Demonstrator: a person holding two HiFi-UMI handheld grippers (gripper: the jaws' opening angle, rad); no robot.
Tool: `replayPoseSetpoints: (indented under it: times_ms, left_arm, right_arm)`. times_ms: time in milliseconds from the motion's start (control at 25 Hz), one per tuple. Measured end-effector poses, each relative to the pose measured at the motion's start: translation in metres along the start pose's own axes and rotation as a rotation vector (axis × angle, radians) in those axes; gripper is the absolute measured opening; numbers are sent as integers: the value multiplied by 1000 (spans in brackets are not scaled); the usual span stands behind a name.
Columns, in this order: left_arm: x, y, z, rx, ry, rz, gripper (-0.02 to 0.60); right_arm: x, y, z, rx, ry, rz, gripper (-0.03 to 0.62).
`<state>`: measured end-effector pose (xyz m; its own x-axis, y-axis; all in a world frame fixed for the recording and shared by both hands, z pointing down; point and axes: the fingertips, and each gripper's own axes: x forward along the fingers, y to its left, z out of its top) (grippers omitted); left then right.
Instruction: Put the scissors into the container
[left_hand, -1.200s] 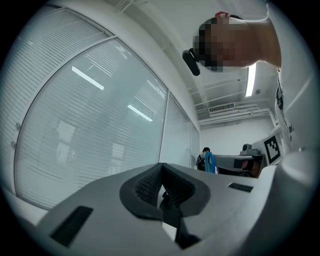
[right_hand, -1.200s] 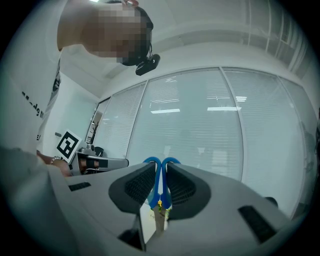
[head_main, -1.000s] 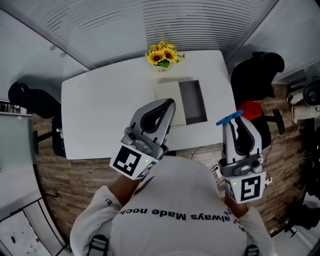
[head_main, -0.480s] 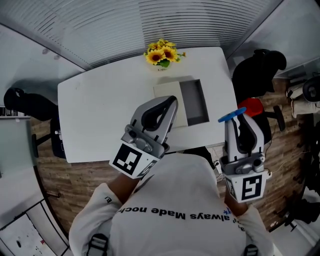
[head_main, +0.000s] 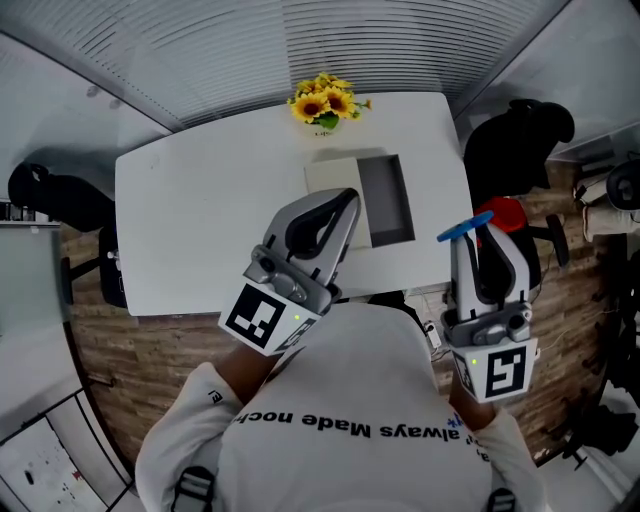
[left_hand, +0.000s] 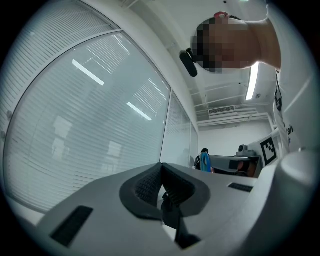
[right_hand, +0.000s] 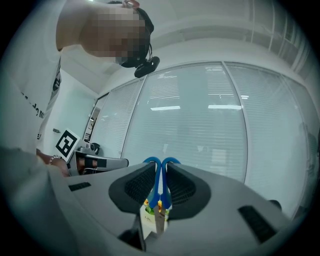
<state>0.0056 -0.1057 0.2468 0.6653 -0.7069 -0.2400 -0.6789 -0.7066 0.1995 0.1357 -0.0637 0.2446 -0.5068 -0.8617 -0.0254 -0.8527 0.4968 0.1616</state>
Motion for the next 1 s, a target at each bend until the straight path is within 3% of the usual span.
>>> replayPoseSetpoints:
  times_ms: [1000]
  left_arm:
    - [-7,4,-7,-1,27,-35,20]
  right_arm:
    - [31,7,-105,-24,258,40,80]
